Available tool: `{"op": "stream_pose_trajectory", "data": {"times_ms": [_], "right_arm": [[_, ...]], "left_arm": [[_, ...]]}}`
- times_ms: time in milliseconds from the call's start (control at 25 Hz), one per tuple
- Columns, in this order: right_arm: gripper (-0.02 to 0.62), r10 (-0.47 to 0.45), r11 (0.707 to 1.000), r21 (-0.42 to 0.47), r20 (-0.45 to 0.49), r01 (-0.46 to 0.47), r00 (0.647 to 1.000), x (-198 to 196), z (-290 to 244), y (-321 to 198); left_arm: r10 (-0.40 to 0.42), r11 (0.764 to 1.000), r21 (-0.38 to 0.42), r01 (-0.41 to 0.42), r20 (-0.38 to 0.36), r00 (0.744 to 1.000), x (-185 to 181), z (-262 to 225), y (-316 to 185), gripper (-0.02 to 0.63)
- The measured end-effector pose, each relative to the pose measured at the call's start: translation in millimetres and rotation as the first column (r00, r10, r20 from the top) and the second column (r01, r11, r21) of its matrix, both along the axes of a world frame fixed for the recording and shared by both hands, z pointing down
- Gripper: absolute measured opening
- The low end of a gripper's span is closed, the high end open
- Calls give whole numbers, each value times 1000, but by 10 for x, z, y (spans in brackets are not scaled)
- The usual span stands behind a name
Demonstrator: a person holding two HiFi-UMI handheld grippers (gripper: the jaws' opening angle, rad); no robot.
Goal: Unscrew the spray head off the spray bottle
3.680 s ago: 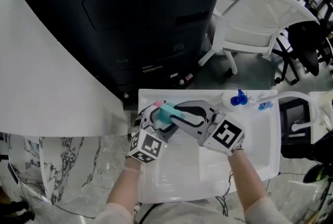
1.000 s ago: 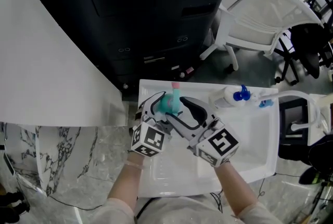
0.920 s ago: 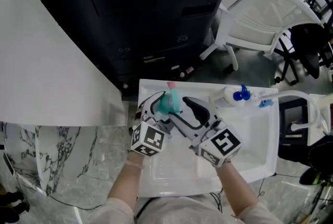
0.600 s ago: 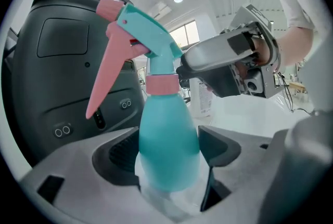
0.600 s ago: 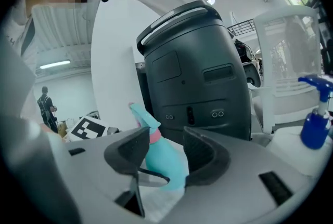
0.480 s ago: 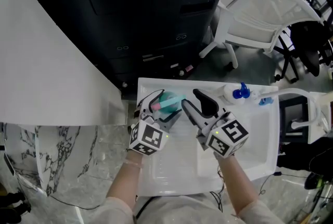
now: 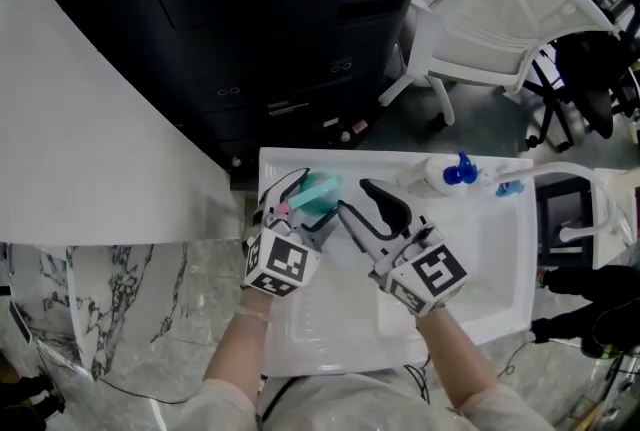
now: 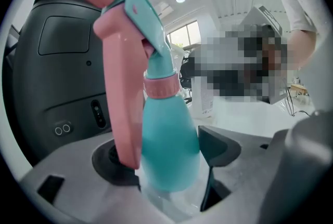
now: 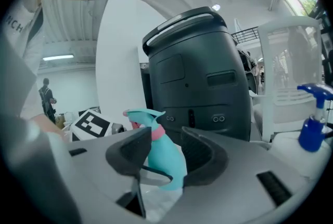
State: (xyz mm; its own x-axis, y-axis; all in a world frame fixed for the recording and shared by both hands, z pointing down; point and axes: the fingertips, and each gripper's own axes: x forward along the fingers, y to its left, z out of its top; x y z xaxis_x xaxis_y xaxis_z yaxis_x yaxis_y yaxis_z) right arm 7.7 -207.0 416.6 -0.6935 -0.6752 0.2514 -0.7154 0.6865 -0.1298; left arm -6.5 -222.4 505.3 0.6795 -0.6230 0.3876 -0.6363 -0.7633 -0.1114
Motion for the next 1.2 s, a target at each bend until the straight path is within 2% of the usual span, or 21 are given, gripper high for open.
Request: {"op": "stream_pose_trajectory", "data": {"times_ms": [200, 280, 800, 1000, 1200], "right_arm": [[186, -88, 995, 32, -147, 94, 985, -254, 82, 10], [184, -95, 994, 37, -169, 102, 981, -337, 108, -21], [146, -71, 988, 128, -159, 92, 985, -455, 31, -135], [138, -64, 980, 180, -120, 85, 991, -427, -78, -147], [137, -53, 979, 195, -33, 58, 998, -366, -284, -177]], "left_arm": [[-7, 1000, -3, 7, 3, 1000, 7, 3, -4, 357], [-8, 1000, -4, 8, 4, 1000, 11, 1, -7, 357], [-24, 1000, -4, 25, 13, 1000, 40, 9, -39, 357], [-11, 1000, 2, 11, 39, 999, 60, 19, -44, 357], [-3, 1000, -8, 3, 32, 999, 58, 17, -75, 359]]}}
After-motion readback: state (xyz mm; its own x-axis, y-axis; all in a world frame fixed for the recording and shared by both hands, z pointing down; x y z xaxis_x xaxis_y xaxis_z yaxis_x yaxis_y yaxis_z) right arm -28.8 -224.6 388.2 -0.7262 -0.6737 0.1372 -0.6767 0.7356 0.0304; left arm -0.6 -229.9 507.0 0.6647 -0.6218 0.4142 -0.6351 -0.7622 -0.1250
